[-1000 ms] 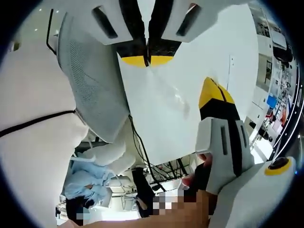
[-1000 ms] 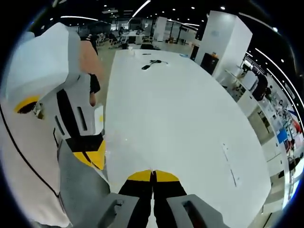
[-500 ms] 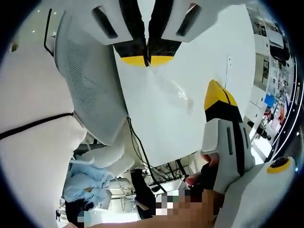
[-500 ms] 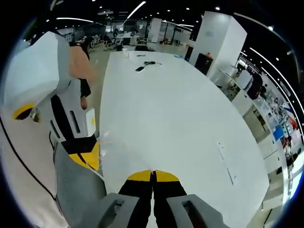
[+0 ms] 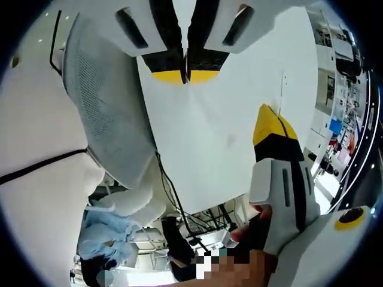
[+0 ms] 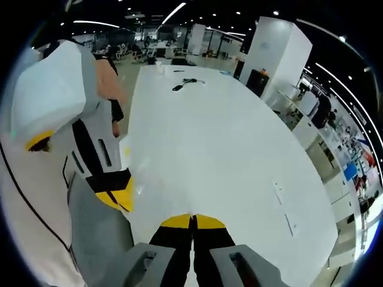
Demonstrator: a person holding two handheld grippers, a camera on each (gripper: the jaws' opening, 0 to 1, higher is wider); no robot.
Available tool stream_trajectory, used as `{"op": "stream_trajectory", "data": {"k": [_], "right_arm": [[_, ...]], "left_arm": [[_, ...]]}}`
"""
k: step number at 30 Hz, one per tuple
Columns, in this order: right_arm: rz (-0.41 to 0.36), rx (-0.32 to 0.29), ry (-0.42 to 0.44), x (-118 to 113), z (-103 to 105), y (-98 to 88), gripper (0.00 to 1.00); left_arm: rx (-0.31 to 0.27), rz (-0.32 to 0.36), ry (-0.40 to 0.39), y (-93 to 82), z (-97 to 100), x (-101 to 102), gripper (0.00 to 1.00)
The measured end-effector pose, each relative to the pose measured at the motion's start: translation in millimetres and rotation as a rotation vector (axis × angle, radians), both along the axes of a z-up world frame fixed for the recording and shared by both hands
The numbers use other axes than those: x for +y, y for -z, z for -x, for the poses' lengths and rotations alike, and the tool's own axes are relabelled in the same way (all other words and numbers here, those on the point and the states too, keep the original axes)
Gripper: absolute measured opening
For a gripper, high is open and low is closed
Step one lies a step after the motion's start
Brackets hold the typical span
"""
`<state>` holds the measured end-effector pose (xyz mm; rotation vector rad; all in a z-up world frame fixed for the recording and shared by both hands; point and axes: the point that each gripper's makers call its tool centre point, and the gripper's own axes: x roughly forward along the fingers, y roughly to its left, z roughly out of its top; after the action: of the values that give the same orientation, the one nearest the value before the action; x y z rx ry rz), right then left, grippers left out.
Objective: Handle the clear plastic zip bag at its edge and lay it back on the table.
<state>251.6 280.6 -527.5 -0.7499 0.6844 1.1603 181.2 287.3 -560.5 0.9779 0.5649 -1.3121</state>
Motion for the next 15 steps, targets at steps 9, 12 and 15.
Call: {"op": "stream_trajectory", "data": {"k": [9, 12, 15], "right_arm": [[0.019, -0.004, -0.041, 2.6, 6.7, 1.7, 0.00], [0.035, -0.012, -0.058, 2.9, 9.6, 4.4, 0.00], [0.040, -0.015, -0.062, 2.2, 9.5, 5.2, 0.00]], "left_arm": [[-0.008, 0.027, -0.021, -4.0, -4.2, -0.8, 0.00], [-0.009, 0.034, -0.025, -4.6, -4.9, -0.6, 0.00], [-0.012, 0.055, -0.034, -8.5, -6.5, -2.0, 0.00]]}}
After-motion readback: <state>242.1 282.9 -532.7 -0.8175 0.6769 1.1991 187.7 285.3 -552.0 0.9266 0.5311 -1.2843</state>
